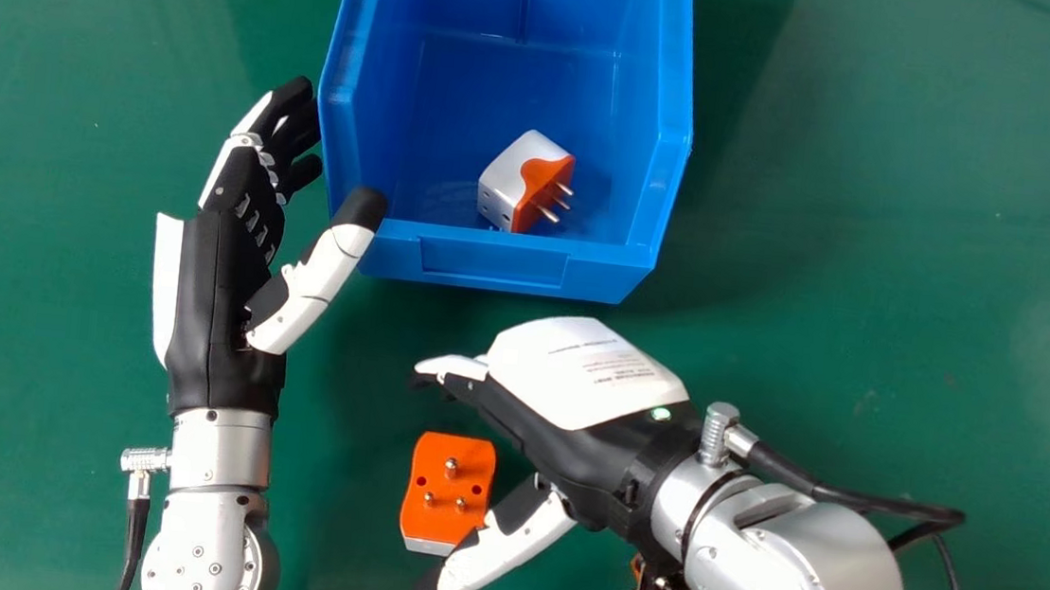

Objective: Pick all objects and put in blue box

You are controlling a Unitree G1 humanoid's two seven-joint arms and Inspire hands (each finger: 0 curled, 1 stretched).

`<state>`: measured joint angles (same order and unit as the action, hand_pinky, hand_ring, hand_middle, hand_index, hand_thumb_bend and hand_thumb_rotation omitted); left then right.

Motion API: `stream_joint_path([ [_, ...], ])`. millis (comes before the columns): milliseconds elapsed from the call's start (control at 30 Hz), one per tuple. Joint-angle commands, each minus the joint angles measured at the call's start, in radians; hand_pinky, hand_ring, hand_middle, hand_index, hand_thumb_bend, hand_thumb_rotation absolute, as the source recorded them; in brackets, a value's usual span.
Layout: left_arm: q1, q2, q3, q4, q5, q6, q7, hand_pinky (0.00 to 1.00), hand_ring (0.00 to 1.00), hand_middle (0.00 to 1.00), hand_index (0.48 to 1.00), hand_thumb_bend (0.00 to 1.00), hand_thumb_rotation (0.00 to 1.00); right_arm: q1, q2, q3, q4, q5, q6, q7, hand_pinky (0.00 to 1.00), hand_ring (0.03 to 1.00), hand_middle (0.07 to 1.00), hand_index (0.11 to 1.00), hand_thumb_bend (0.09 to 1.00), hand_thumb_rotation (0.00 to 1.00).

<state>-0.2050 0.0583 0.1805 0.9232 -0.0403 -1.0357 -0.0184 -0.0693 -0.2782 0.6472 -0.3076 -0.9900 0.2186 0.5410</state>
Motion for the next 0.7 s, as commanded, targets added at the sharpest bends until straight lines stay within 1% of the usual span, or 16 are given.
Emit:
stream_joint_path([
  [0,-0.005,0.001,-0.005,-0.014,0.001,-0.017,-0.004,0.85,0.87,0.85,0.832,0.82,0.50,-0.010,0.018,0.013,0.010,-0.033,-0.011,-0.044,0.59,0.769,0.825,0.856,0.815,0.49],
  [100,-0.003,0.005,-0.005,-0.011,0.004,-0.018,-0.004,0.85,0.87,0.85,0.833,0.82,0.49,-0.005,0.034,0.046,0.040,-0.100,0.002,-0.077,0.59,0.768,0.823,0.846,0.830,0.47],
  [233,-0.006,0.007,-0.005,-0.006,0.010,-0.022,0.000,0.85,0.87,0.85,0.835,0.81,0.49,-0.012,0.053,0.088,0.080,-0.172,0.006,-0.088,0.56,0.758,0.817,0.841,0.835,0.45],
  [300,-0.006,0.007,-0.005,-0.008,0.008,-0.019,-0.001,0.85,0.87,0.85,0.836,0.81,0.49,-0.018,0.059,0.102,0.102,-0.192,-0.002,-0.098,0.54,0.760,0.820,0.836,0.822,0.41],
  [367,-0.005,0.006,-0.005,-0.010,0.004,-0.017,-0.004,0.85,0.87,0.85,0.837,0.81,0.50,-0.021,0.067,0.112,0.126,-0.203,-0.008,-0.119,0.53,0.766,0.825,0.832,0.801,0.33],
  [433,-0.006,0.006,-0.004,-0.008,0.003,-0.019,-0.004,0.85,0.87,0.85,0.838,0.81,0.50,-0.025,0.074,0.117,0.144,-0.208,-0.010,-0.128,0.52,0.772,0.831,0.829,0.785,0.26],
  [500,-0.007,0.005,-0.004,-0.007,0.000,-0.020,-0.007,0.84,0.87,0.85,0.838,0.81,0.50,-0.031,0.081,0.120,0.155,-0.210,-0.004,-0.120,0.52,0.779,0.841,0.832,0.777,0.20],
  [533,-0.007,0.005,-0.004,-0.007,-0.002,-0.020,-0.009,0.84,0.87,0.85,0.838,0.81,0.50,-0.034,0.085,0.123,0.163,-0.215,-0.001,-0.119,0.52,0.779,0.841,0.832,0.777,0.20],
  [567,-0.006,0.005,-0.004,-0.007,-0.003,-0.019,-0.010,0.84,0.87,0.85,0.838,0.81,0.50,-0.038,0.088,0.126,0.172,-0.219,0.001,-0.120,0.52,0.790,0.855,0.834,0.774,0.17],
  [600,-0.005,0.005,-0.004,-0.008,-0.001,-0.019,-0.009,0.85,0.87,0.85,0.838,0.81,0.49,-0.040,0.090,0.128,0.180,-0.222,0.001,-0.123,0.52,0.793,0.860,0.835,0.774,0.15],
  [667,-0.004,0.006,-0.005,-0.009,0.000,-0.017,-0.010,0.85,0.87,0.85,0.838,0.81,0.49,-0.042,0.093,0.128,0.195,-0.223,-0.003,-0.133,0.52,0.796,0.865,0.835,0.776,0.15],
])
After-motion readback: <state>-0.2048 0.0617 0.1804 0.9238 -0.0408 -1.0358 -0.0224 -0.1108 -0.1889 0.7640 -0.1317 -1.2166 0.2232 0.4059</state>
